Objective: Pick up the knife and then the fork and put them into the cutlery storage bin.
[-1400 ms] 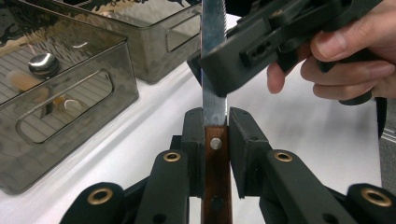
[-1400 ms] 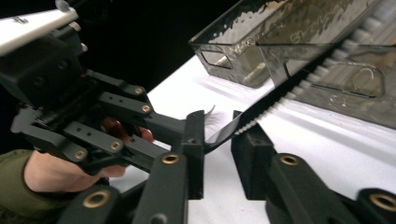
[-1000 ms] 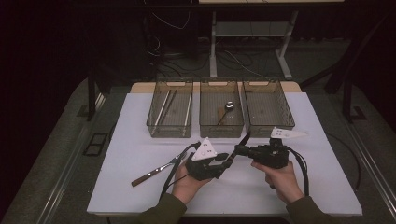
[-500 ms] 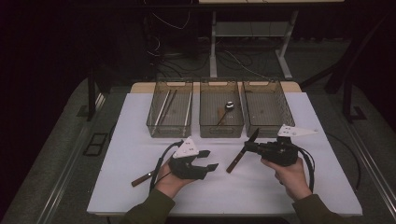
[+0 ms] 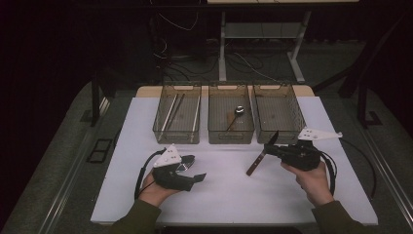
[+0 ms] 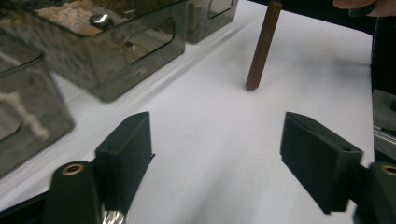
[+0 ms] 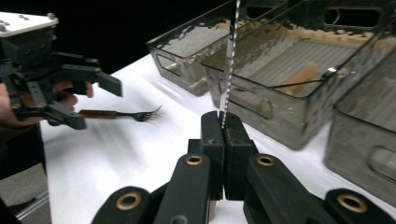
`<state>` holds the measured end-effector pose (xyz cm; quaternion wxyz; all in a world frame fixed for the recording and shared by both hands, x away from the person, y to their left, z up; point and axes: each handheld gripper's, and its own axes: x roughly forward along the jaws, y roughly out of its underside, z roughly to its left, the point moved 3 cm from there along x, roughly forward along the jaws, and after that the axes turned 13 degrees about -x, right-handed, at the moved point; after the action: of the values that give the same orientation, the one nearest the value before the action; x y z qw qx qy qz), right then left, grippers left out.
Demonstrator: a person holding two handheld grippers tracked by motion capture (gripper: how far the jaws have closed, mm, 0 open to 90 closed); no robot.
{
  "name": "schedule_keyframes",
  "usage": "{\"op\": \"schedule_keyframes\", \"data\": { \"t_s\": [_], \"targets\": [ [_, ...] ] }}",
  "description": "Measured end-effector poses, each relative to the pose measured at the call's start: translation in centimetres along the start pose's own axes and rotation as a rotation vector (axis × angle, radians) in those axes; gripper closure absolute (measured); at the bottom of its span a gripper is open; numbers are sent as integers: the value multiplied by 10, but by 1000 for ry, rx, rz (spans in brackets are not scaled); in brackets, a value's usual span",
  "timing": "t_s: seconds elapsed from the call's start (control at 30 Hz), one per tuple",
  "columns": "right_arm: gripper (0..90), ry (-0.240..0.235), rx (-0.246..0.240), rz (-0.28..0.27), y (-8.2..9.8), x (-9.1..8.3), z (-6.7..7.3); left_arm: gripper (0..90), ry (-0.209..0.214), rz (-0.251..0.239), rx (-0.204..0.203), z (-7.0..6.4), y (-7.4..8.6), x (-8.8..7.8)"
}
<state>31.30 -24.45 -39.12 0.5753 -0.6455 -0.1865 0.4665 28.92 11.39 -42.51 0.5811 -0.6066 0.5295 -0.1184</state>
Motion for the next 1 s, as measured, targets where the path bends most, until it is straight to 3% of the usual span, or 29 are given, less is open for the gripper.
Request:
{"op": "schedule_keyframes", "data": {
  "t_s": [0.37, 0.47, 0.63, 0.83, 1.0],
  "targets": [
    [897, 70, -15, 26, -7, -21, -19, 81, -29, -46, -26, 14, 25, -25],
    [897, 90, -29, 45, -11, -25, -25, 34, -21, -44, -27, 14, 27, -23],
    [897, 114, -43, 61, -18, -35, -34, 0, -27, -21, 6, 18, 29, -17],
    [897, 158, -27, 17, -37, -57, -47, 0, -36, -17, 9, 20, 29, -16],
    [897, 213, -46, 16, -58, -72, -61, 0, -40, -10, 11, 19, 28, -15]
  ]
}}
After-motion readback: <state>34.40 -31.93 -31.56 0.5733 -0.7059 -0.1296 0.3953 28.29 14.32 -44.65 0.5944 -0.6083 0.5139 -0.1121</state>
